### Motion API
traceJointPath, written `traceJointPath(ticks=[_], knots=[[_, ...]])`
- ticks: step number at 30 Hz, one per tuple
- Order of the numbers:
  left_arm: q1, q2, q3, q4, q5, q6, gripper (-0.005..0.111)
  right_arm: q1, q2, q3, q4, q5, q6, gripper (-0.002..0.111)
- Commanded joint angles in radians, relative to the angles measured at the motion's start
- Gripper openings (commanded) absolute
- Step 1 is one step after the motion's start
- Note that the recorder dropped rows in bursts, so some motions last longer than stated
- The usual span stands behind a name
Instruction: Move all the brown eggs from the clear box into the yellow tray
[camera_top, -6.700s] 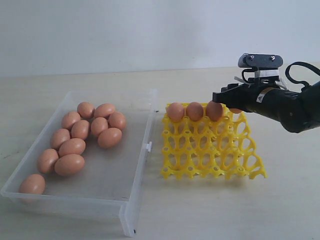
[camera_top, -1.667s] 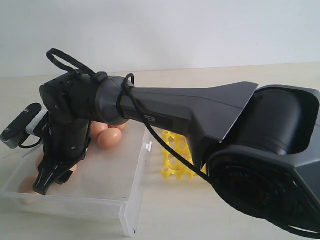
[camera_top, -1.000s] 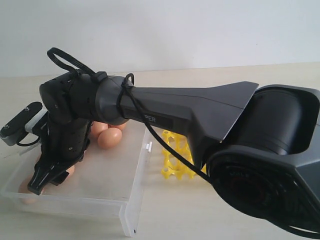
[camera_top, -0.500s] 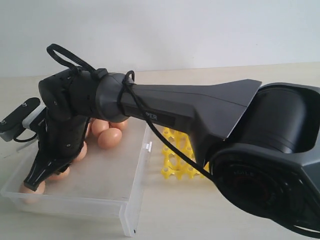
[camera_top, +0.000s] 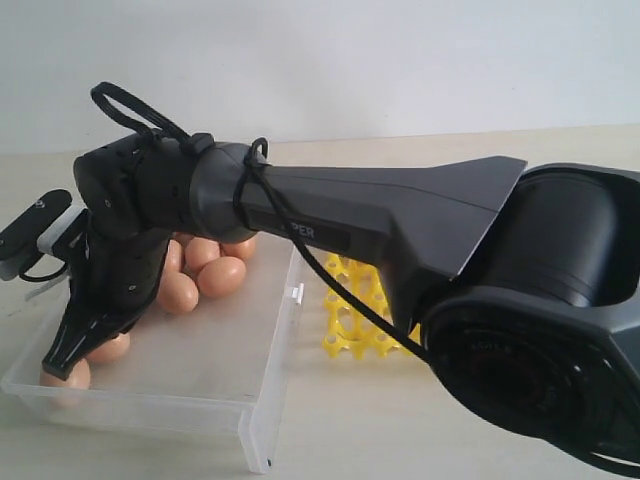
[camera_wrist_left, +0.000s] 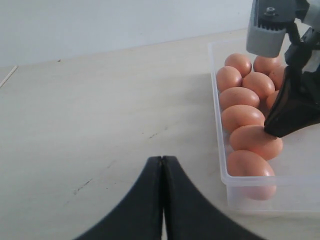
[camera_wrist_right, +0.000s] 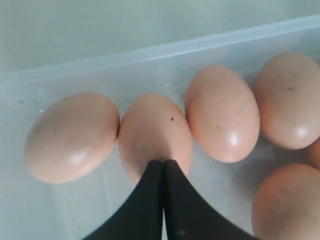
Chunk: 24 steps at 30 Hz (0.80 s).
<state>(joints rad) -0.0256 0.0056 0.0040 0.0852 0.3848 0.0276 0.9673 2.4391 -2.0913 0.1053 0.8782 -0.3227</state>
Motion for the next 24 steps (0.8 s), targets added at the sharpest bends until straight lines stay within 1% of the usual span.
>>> traceJointPath(ticks=[1,2,4,5,6,7,10,16,18,24], knots=[[-0.005,-0.006,-0.004,-0.005,-0.006,-0.003,0.000,0.003,-0.036,-0.002,0.034,-0.025,-0.010,0.008],[-0.005,-0.006,-0.004,-0.005,-0.006,-0.003,0.000,0.003,-0.040,-0.002,0.040,-0.034,-0.010,0.014],[-0.005,-0.006,-0.004,-0.005,-0.006,-0.003,0.000,0.005,-0.045,-0.002,0.042,-0.043,-0.010,0.031],[-0.005,-0.006,-0.004,-0.005,-0.006,-0.003,0.000,0.005,-0.045,-0.002,0.042,-0.046,-0.007,0.041],[-0.005,-0.006,-0.004,-0.005,-0.006,-0.003,0.000,0.008,-0.045,-0.002,0.040,-0.053,-0.007,0.058],[-0.005,-0.006,-0.004,-0.005,-0.006,-0.003,0.000,0.008,-0.045,-0.002,0.035,-0.054,-0.007,0.062],[-0.005,-0.006,-0.004,-0.005,-0.006,-0.003,0.000,0.008,-0.041,-0.002,0.031,-0.070,-0.007,0.057],[-0.005,-0.006,-0.004,-0.005,-0.006,-0.003,0.000,0.008,-0.007,-0.002,0.035,-0.143,-0.007,0.057],[-0.005,-0.006,-0.004,-0.005,-0.006,-0.003,0.000,0.008,0.010,-0.002,0.037,-0.140,-0.007,0.057],[-0.005,-0.006,-0.004,-0.005,-0.006,-0.003,0.000,0.008,0.021,-0.002,0.030,-0.061,0.012,0.052]])
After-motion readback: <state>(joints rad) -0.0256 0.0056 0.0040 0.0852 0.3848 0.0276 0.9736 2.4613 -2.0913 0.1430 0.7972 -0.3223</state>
